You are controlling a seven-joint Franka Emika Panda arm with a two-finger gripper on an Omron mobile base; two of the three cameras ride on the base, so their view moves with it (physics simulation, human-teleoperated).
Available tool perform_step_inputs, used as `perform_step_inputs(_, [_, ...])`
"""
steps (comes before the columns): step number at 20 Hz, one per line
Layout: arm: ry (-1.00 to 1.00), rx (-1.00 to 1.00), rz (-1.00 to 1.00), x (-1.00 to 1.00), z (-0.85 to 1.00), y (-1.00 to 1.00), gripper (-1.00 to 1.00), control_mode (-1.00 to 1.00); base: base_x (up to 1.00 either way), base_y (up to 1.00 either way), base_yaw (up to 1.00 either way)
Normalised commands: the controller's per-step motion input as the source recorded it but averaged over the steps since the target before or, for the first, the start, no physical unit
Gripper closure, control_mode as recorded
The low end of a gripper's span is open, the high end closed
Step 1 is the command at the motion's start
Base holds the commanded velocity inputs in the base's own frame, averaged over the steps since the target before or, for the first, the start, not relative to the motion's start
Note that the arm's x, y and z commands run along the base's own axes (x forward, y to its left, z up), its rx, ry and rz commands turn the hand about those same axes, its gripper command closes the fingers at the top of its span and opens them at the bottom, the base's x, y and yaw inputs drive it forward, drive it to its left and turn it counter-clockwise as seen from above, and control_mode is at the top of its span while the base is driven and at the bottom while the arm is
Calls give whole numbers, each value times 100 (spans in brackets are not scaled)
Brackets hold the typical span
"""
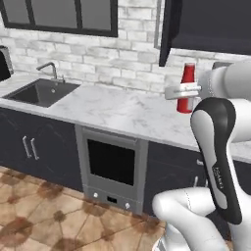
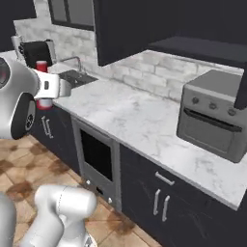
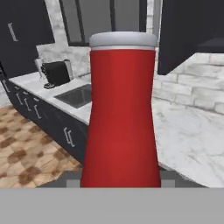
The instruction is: Move the ketchup and condiment bottle from the cabinet to the dining counter.
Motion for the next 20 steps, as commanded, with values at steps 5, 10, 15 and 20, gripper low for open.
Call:
perform_step_inputs(5, [0, 0, 0, 0, 0, 0, 100, 100, -7, 0, 100])
perform_step_inputs(10, [0, 0, 0, 0, 0, 0, 100, 100, -6, 0, 100])
perform_step_inputs(15, [0, 0, 0, 0, 0, 0, 100, 100, -6, 0, 95])
perform_step_inputs(20, [0, 0, 0, 0, 0, 0, 100, 100, 0, -2, 74])
